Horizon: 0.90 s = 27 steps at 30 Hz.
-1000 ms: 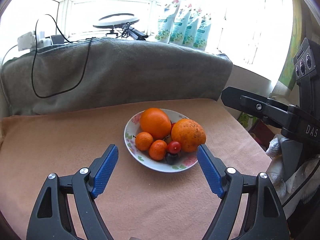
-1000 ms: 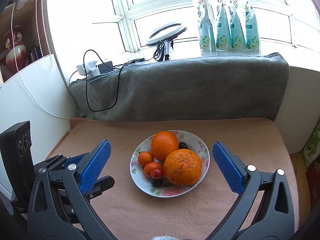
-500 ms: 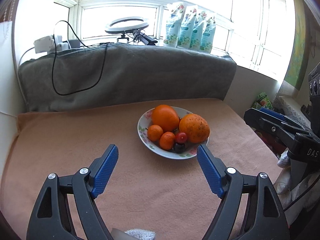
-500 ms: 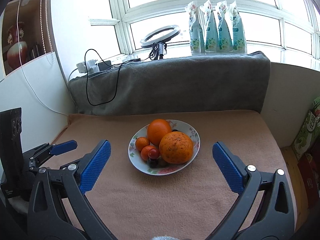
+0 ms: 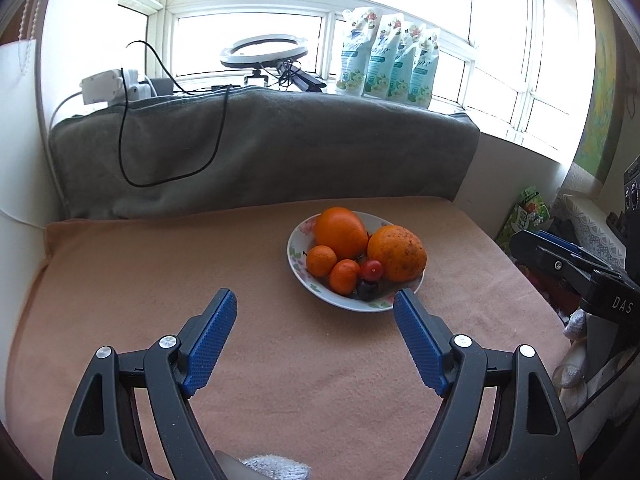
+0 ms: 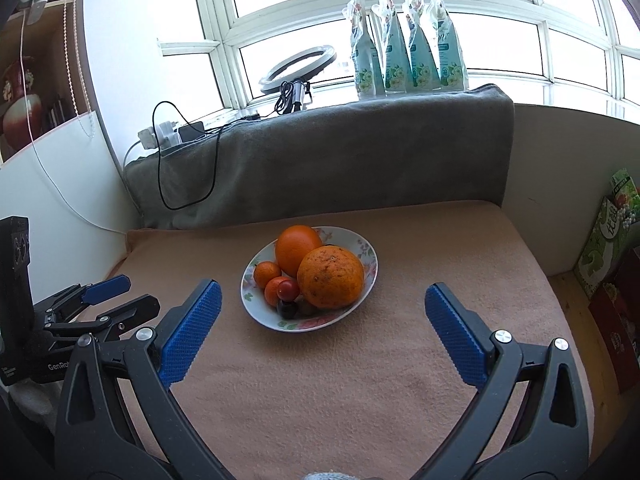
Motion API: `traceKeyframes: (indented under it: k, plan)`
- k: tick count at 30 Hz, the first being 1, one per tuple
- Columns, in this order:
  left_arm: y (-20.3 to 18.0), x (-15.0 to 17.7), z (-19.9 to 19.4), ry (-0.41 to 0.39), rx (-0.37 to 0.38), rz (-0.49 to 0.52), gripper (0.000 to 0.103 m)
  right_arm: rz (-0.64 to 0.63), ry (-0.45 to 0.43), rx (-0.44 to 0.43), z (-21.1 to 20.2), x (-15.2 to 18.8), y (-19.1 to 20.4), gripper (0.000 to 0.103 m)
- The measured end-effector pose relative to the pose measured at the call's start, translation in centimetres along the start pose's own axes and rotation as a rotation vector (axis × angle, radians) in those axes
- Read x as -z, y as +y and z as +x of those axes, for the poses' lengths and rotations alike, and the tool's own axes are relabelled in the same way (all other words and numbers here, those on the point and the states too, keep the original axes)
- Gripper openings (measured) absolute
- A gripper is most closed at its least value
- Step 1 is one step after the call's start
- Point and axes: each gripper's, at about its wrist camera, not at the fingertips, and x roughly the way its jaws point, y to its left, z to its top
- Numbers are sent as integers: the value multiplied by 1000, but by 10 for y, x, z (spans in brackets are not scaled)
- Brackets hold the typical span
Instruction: Organize fruits
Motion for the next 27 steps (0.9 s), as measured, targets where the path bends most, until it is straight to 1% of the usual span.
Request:
traceKeyframes:
  k: [27]
  plan:
    - [2,3,-5,-14,-12,-21,81,1,14,-7,4,1,3,103]
